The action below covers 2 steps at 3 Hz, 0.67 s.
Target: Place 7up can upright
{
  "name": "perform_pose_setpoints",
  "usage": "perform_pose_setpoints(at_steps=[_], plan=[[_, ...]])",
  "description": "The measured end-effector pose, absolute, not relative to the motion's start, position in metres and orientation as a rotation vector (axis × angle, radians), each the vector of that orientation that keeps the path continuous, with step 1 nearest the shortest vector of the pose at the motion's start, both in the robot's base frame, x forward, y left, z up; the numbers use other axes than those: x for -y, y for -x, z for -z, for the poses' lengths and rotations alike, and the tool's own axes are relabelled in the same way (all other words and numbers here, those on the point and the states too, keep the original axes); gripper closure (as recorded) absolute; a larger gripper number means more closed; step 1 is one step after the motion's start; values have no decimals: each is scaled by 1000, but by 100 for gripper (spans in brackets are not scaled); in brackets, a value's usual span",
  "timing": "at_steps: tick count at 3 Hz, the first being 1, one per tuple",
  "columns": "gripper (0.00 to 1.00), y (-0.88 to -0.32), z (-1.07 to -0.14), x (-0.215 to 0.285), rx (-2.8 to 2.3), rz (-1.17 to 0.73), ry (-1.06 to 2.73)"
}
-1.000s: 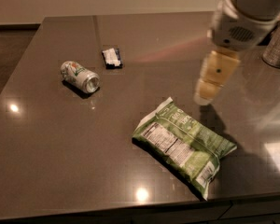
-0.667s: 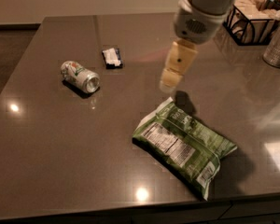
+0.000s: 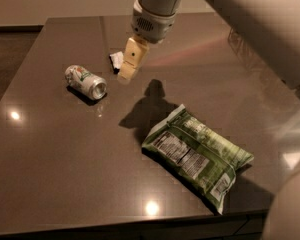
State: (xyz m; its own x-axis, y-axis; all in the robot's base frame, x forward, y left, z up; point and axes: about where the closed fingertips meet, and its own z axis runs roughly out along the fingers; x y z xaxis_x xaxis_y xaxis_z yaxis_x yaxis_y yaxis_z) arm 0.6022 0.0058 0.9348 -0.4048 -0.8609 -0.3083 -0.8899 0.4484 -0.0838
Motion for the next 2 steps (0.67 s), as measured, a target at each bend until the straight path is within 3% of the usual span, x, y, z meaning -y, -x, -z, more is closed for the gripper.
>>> perform_pose_setpoints(at_steps=[2], plan=[[0, -621, -900, -113, -2438, -181, 1537]])
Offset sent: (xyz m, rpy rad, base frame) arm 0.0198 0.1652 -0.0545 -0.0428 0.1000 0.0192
